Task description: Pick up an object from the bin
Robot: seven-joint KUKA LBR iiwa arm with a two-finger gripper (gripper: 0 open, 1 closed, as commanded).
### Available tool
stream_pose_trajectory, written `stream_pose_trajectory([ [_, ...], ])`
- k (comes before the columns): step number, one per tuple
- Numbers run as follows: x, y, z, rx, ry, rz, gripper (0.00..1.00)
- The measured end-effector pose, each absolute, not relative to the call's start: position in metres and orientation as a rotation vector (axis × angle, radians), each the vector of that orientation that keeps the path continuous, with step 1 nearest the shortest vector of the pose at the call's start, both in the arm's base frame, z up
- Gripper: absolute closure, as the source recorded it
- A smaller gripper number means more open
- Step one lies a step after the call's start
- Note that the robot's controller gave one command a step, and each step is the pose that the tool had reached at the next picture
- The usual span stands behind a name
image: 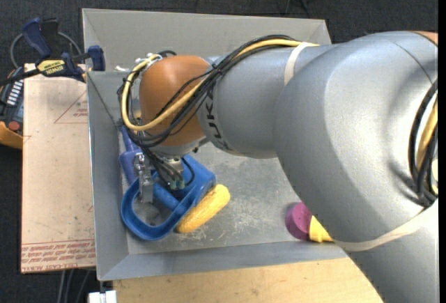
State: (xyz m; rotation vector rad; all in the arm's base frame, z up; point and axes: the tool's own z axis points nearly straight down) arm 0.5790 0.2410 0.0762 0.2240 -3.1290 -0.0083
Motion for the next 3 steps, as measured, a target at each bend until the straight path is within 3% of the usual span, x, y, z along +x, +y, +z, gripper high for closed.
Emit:
stream_pose_trajectory([
  [1, 0.579, 0.241, 0.076, 0.223, -3.129, -0.009, 1.00],
  [2, 0.577, 0.238, 0.151, 0.252, -3.126, -0.005, 1.00],
  [3, 0.587, 0.238, 0.152, 0.261, -3.134, -0.012, 1.00],
])
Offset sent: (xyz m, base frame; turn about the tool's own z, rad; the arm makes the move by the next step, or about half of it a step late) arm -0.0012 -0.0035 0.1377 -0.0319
